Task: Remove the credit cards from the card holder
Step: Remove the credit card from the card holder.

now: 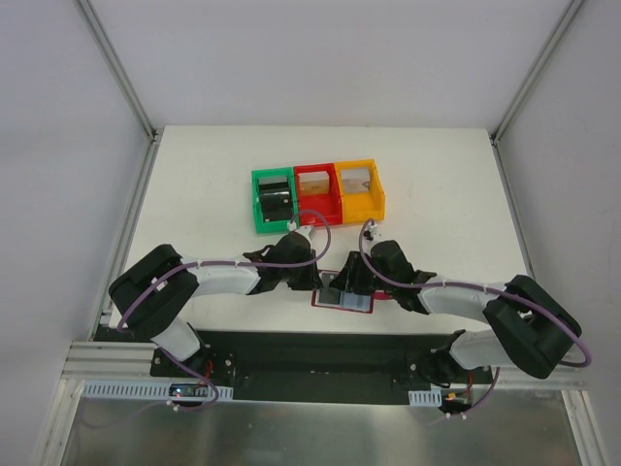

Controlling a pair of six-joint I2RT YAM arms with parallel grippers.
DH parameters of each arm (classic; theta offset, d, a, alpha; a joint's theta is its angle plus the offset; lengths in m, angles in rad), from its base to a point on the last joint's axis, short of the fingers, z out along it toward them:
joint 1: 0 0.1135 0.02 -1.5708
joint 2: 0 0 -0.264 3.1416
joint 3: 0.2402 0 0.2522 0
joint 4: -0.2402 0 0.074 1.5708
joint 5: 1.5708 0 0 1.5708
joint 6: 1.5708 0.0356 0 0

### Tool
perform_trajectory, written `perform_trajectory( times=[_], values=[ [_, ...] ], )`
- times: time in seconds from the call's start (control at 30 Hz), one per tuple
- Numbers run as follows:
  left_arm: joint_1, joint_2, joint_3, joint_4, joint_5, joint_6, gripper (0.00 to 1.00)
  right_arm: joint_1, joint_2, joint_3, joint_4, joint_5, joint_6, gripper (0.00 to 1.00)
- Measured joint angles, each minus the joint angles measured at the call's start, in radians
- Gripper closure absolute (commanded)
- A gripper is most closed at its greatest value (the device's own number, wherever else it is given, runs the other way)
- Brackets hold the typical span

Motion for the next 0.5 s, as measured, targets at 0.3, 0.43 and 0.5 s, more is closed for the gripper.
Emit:
perform_trajectory(
  times=[0.3, 0.43, 0.5],
  values=[
    [0.000, 0.000, -0.008, 0.016, 0.000, -0.003, 0.89, -0.006, -0.003, -0.033, 0.032, 0.002, 0.014, 0.54],
    [0.000, 0.000, -0.013, 0.025, -0.002, -0.005, 0.90, -0.008, -0.013, -0.040, 0.034, 0.004, 0.014, 0.54],
    [0.000, 0.000, -0.014, 0.028, -0.002, -0.006, 0.90, -0.008, -0.018, -0.043, 0.033, 0.004, 0.014, 0.54]
  ],
)
